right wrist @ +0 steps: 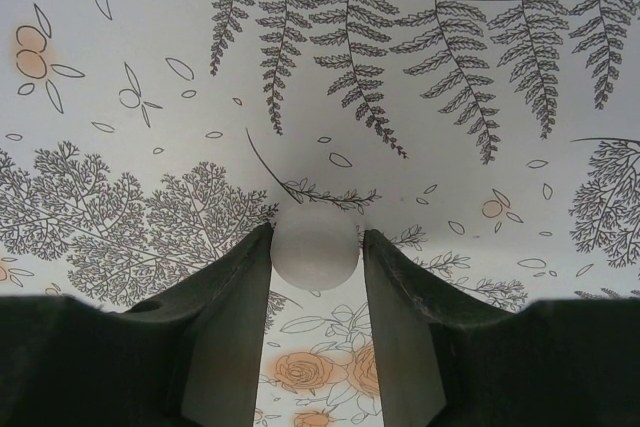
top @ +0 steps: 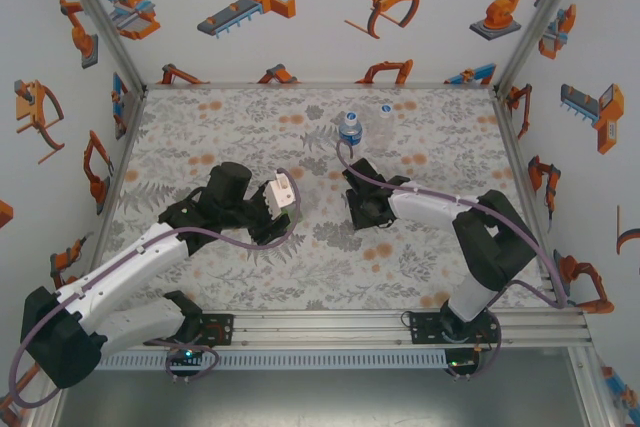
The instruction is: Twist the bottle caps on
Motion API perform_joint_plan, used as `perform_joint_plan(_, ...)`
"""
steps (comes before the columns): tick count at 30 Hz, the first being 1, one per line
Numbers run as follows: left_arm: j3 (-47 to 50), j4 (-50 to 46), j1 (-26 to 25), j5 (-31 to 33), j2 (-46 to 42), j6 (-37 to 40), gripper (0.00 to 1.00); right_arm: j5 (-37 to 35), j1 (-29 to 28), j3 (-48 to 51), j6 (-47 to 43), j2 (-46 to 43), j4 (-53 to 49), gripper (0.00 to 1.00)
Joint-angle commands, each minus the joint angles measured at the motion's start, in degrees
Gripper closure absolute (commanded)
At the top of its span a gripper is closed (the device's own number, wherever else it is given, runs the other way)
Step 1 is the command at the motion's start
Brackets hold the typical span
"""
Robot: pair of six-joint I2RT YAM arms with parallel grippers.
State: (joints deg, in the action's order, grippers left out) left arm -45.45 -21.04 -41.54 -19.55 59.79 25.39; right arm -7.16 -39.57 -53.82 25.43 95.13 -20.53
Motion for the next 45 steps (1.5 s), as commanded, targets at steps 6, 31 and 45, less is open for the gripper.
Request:
perform_joint_plan(6, -2.01, -0.50, 0.16, -1.45, -0.52, 0.73, 0.71, -1.45, -0.33, -0.76, -0.21, 0.16, 0.41, 0.62)
perform_joint_plan(31, -1.09, -1.29, -1.30, -4.14, -1.62, 3.87, 1.00, 24.16, -0.33, -0.38, -23.02, -26.98, 6.24, 0.77)
perform_joint_plan(45, 1.11, -1.12, -2.22, -8.00, -4.13, 9.50, 1.00, 55.42, -0.39, -3.35, -43.89, -33.07, 6.16, 0.78)
